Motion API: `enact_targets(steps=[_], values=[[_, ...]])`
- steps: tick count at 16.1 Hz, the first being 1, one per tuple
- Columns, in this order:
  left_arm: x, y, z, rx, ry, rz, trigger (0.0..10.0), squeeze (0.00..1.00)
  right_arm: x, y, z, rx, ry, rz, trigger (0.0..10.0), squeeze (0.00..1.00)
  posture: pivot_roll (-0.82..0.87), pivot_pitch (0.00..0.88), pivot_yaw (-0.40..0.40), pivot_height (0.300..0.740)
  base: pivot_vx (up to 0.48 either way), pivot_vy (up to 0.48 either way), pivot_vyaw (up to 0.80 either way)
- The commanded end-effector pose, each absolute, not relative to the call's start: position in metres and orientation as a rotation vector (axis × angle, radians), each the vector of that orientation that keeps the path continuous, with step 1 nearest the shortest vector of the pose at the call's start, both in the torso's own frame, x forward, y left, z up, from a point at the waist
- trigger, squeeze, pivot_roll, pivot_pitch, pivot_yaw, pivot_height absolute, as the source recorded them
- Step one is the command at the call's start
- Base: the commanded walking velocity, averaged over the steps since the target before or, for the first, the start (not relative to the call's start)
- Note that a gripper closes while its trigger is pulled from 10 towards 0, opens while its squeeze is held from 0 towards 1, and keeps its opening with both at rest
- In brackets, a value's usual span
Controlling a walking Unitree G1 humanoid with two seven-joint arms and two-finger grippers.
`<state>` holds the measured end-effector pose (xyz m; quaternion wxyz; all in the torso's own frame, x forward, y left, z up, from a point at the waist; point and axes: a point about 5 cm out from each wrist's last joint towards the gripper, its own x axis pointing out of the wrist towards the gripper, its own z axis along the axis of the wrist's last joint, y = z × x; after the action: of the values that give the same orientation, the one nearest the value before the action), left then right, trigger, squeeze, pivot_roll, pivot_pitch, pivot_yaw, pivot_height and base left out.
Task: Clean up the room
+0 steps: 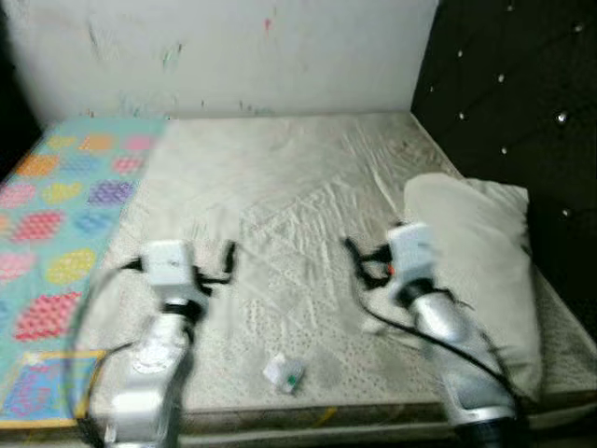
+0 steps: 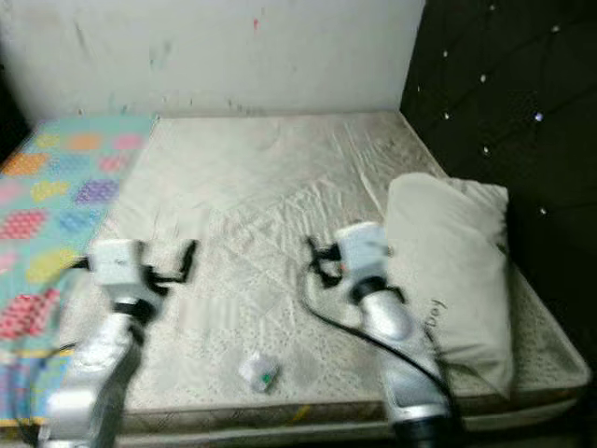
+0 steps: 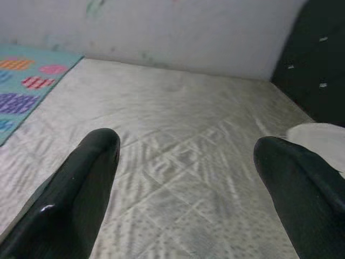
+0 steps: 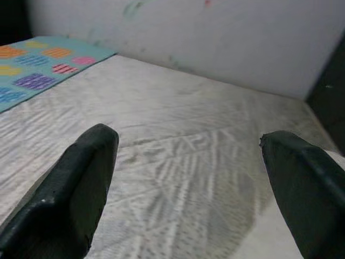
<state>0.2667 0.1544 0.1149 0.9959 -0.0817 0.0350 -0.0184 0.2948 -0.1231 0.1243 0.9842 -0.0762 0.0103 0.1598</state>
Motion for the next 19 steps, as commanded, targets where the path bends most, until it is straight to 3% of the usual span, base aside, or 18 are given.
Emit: enact_targets(steps=[1,3,13,19], values=[[0.2672,0.1517,0.1149,-0.177,0.079,-0.040,10.0,0.00,0.2949,-0.1280,0.1253,-0.156,0.021,0.306,10.0,0.00,-0.16,0.000,-0.011,0.740,0.000,0.000,0.00],[0.2673,0.1515,0.1149,-0.176,0.079,-0.038,10.0,0.00,0.2959,-0.1293,0.1263,-0.156,0.020,0.304,10.0,0.00,-0.16,0.000,-0.013,0.740,0.000,0.000,0.00],[0.2679,0.1528,0.1139,-0.187,0.086,-0.025,10.0,0.00,0.2962,-0.1291,0.1244,-0.159,0.030,0.307,10.0,0.00,-0.16,0.000,-0.008,0.740,0.000,0.472,0.00],[0.2651,0.1573,0.1123,-0.179,0.099,-0.015,10.0,0.00,0.2968,-0.1310,0.1267,-0.149,0.033,0.290,10.0,0.00,-0.16,0.000,-0.008,0.740,0.000,0.000,0.00]])
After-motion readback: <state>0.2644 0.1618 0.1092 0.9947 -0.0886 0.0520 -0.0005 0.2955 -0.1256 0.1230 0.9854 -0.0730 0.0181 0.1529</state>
